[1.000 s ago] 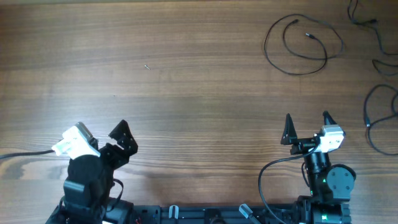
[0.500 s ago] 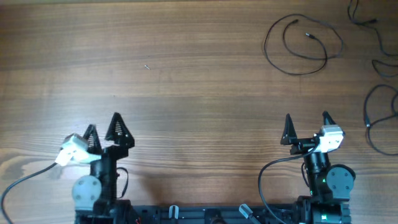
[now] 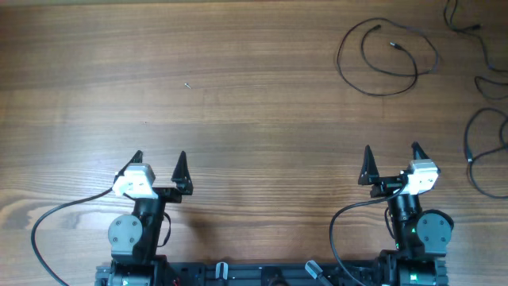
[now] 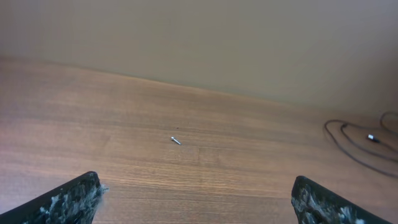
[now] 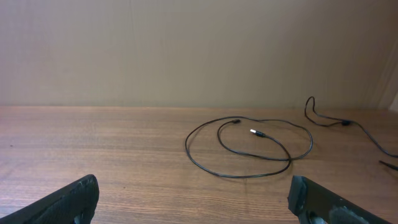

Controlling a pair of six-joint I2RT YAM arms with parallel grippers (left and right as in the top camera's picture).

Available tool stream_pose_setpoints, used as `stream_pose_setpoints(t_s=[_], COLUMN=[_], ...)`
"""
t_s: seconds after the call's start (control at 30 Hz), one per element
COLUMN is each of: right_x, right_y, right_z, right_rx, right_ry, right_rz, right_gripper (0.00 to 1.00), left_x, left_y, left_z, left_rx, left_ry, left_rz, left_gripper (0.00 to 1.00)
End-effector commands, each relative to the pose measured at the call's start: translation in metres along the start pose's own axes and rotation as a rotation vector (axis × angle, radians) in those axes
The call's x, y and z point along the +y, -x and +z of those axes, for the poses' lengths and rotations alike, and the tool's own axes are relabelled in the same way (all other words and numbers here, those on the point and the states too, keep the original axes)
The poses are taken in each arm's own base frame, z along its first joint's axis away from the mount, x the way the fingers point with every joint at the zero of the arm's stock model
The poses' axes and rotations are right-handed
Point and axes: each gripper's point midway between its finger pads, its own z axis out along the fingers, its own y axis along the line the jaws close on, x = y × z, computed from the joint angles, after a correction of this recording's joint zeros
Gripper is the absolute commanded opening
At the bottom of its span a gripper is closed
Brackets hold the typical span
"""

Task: Untangle cables

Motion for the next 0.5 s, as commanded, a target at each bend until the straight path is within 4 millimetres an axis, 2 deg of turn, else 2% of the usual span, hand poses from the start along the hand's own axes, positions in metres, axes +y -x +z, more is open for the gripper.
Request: stream_pose_setpoints(t_s=[0.0, 0.47], right_x=[-0.0023, -0.0024], right_y=[0.0024, 0.0024], right_z=[-0.0006, -0.0006], right_rx=[-0.012, -0.012], right_ry=[-0.012, -0.013], right_rz=[-0.015, -0.015], right_gripper=[1.0, 1.0], left_x=[-0.0049, 0.0005], left_y=[-0.0033, -0.0021], left_z=[0.0001, 0.0003], left_rx=[0.003, -0.001], left_ry=[-0.034, -0.003], left_rz=[0.111, 0.111], left_gripper=[1.0, 1.0])
